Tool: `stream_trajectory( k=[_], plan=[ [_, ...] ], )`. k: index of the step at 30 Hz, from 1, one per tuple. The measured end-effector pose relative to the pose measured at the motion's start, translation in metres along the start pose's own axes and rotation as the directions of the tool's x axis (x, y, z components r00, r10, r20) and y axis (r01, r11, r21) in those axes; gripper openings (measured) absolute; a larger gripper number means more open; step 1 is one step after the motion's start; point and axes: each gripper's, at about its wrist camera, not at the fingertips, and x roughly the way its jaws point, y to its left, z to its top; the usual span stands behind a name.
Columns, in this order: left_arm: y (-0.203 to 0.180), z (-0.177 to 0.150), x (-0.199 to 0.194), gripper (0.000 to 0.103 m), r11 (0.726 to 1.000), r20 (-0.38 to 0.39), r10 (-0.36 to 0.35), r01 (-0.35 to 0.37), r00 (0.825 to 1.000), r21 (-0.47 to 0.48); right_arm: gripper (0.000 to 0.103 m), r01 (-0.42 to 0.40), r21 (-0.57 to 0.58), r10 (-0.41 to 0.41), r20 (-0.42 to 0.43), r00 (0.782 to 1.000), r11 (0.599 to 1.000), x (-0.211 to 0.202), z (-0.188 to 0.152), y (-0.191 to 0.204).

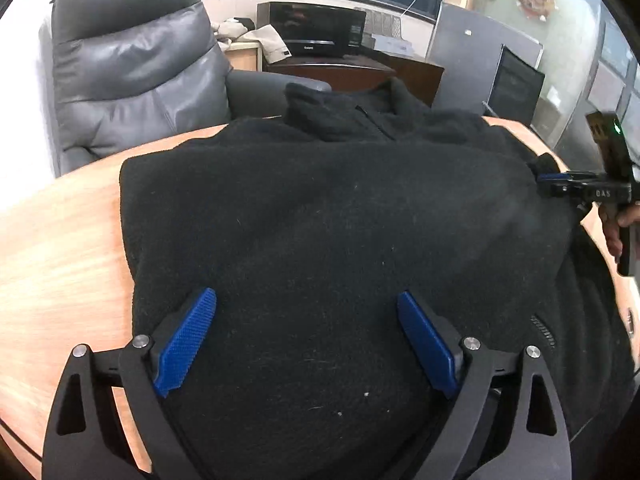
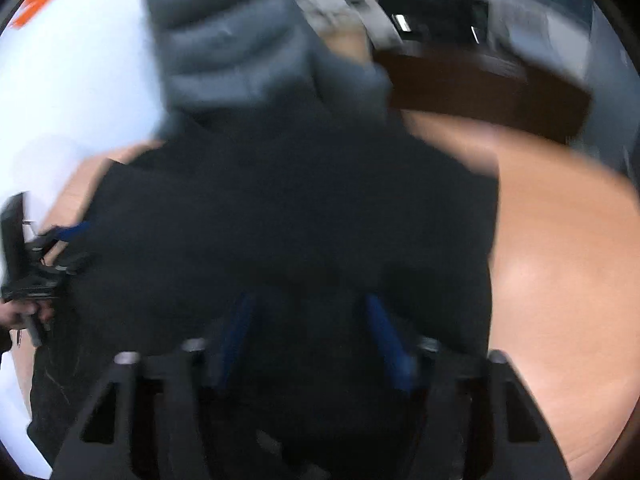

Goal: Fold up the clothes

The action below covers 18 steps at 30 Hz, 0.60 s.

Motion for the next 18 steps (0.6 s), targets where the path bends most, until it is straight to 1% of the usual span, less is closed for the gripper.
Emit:
stream_trajectory(
  k=[1, 2, 3, 4, 5, 6, 7, 8, 9, 10, 11, 12, 14, 16, 18],
  plan=[
    [0.000, 0.000, 0.000, 0.093, 1.000, -0.005, 0.003, -0.003, 1.000, 0.013, 0.042, 0.014, -0.013, -0.013, 0.036, 0.999, 1.000, -0.012, -0.004, 0.001],
    [-0.002, 0.002, -0.003, 0.093, 1.000, -0.015, 0.018, -0.018, 1.000, 0.023, 0.042, 0.022, -0.011, -0.022, 0.045, 0.999, 1.000, -0.024, -0.005, 0.003],
    [-0.004, 0.004, -0.006, 0.093, 0.999, -0.024, 0.035, -0.034, 0.999, 0.033, 0.046, 0.026, -0.014, -0.025, 0.075, 0.997, 1.000, -0.041, -0.007, 0.007],
    [-0.006, 0.007, -0.014, 0.093, 1.000, -0.011, 0.016, -0.015, 1.000, 0.024, 0.058, 0.029, -0.022, -0.027, 0.106, 0.994, 0.999, -0.057, -0.010, 0.010],
    [-0.012, 0.006, -0.031, 0.095, 1.000, 0.018, -0.012, 0.011, 1.000, 0.023, 0.064, 0.030, -0.051, -0.023, 0.137, 0.990, 0.998, -0.069, -0.013, 0.013],
    [-0.014, 0.002, -0.033, 0.097, 0.999, 0.020, -0.009, 0.008, 1.000, 0.031, 0.068, 0.028, -0.092, -0.013, 0.153, 0.988, 0.995, -0.073, -0.014, 0.021],
    [-0.017, -0.001, -0.034, 0.100, 0.999, 0.019, -0.003, 0.002, 1.000, 0.039, 0.068, 0.022, -0.141, -0.002, 0.135, 0.991, 0.990, -0.072, -0.019, 0.029],
    [-0.016, -0.007, -0.027, 0.100, 0.999, -0.006, 0.005, -0.005, 1.000, 0.041, 0.068, 0.025, -0.187, -0.010, 0.084, 0.996, 0.982, -0.061, -0.027, 0.034],
    [-0.015, -0.014, -0.019, 0.100, 0.999, -0.034, 0.014, -0.013, 0.999, 0.042, 0.068, 0.045, -0.214, -0.040, 0.029, 0.999, 0.976, -0.047, -0.033, 0.038],
    [-0.015, -0.020, -0.017, 0.101, 0.998, -0.015, 0.021, -0.020, 1.000, 0.065, 0.065, 0.060, -0.237, -0.066, -0.015, 0.998, 0.970, -0.036, -0.039, 0.042],
    [-0.015, -0.021, -0.017, 0.101, 0.997, -0.010, 0.022, -0.021, 1.000, 0.070, 0.065, 0.060, -0.246, -0.067, -0.021, 0.998, 0.967, -0.035, -0.043, 0.042],
    [-0.015, -0.016, -0.018, 0.101, 0.998, -0.023, 0.027, -0.025, 0.999, 0.053, 0.065, 0.056, -0.254, -0.064, -0.023, 0.998, 0.966, -0.035, -0.045, 0.043],
    [-0.020, -0.008, -0.033, 0.099, 0.999, -0.012, 0.015, -0.014, 1.000, 0.038, 0.064, 0.028, -0.259, -0.029, 0.000, 1.000, 0.966, -0.043, -0.040, 0.047],
    [-0.029, -0.006, -0.050, 0.101, 0.998, 0.046, -0.011, 0.007, 0.999, 0.069, 0.064, -0.001, -0.264, 0.007, 0.022, 1.000, 0.965, -0.052, -0.034, 0.052],
    [-0.039, -0.010, -0.048, 0.102, 0.995, 0.028, 0.001, -0.004, 1.000, 0.103, 0.064, -0.029, -0.270, 0.043, 0.045, 0.998, 0.963, -0.060, -0.029, 0.056]
  ],
)
